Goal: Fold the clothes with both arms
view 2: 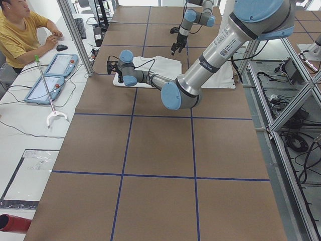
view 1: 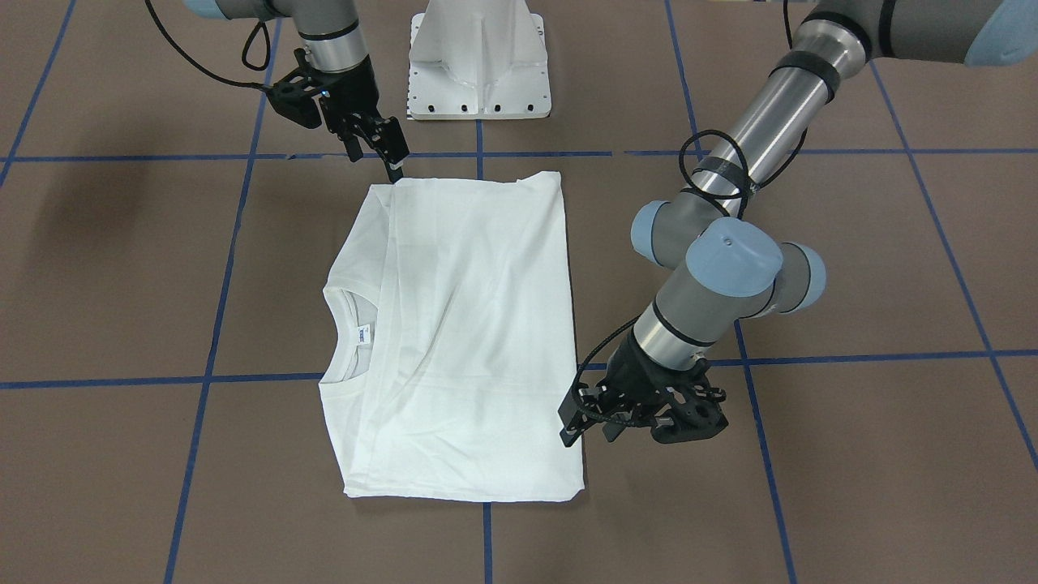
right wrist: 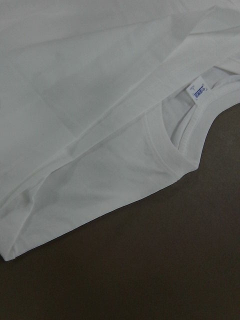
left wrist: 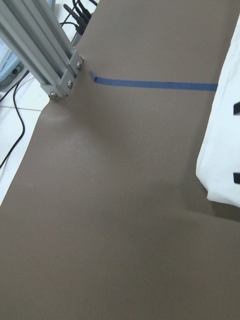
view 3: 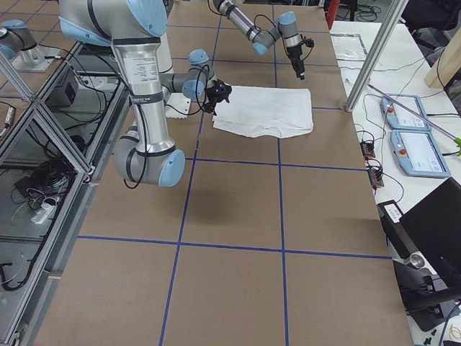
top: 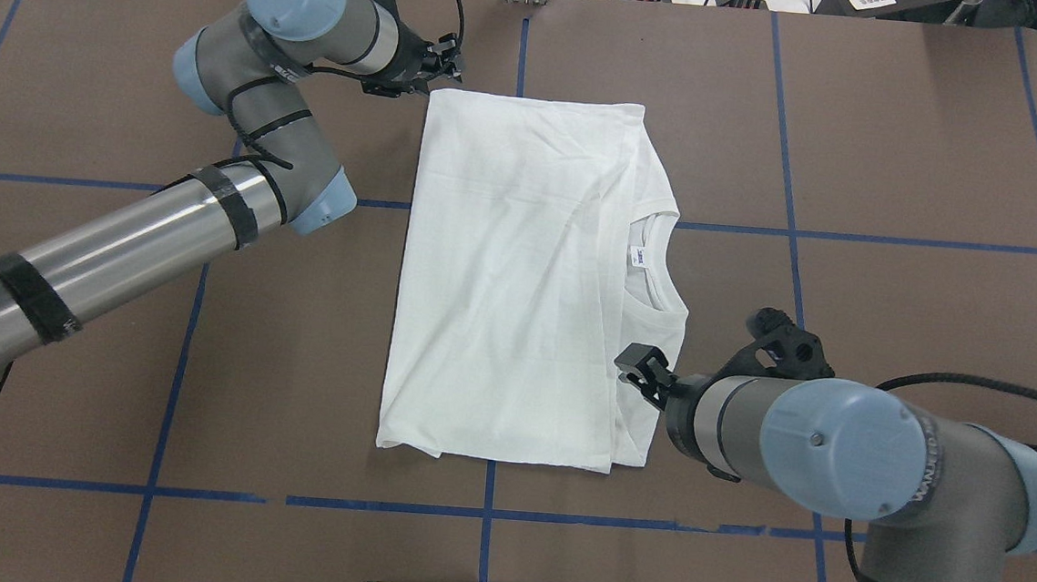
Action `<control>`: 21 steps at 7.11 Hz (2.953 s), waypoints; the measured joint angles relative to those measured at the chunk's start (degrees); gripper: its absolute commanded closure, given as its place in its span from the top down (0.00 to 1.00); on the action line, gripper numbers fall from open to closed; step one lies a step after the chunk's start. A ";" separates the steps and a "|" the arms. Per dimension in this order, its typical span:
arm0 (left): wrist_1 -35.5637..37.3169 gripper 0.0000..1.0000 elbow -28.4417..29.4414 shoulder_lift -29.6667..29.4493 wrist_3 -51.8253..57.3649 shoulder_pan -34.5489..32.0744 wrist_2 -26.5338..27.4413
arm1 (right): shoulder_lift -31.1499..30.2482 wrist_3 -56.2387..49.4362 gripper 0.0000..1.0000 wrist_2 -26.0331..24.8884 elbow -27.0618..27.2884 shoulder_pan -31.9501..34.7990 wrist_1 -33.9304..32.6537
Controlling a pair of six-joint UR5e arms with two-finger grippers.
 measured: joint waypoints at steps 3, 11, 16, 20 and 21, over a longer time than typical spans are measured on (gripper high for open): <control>0.08 0.72 -2.59 2.21 -0.01 -0.24 -1.20 | 1.51 2.70 0.98 -3.99 -4.73 -4.28 0.30; -0.01 0.71 -2.68 2.95 0.10 -0.25 -1.25 | 2.21 3.14 0.00 -4.61 -6.61 -5.46 0.25; -0.01 0.72 -2.70 3.01 0.03 -0.25 -1.25 | 2.21 0.42 0.00 -2.76 -0.89 -1.95 -7.35; -0.01 0.72 -3.09 3.05 -0.79 -0.17 -1.25 | 1.97 -1.55 0.00 -9.17 -0.13 -7.30 -15.99; -0.01 0.72 -3.23 3.05 -1.03 -0.17 -1.25 | 1.83 -1.55 0.51 -10.31 -0.56 -8.15 -16.05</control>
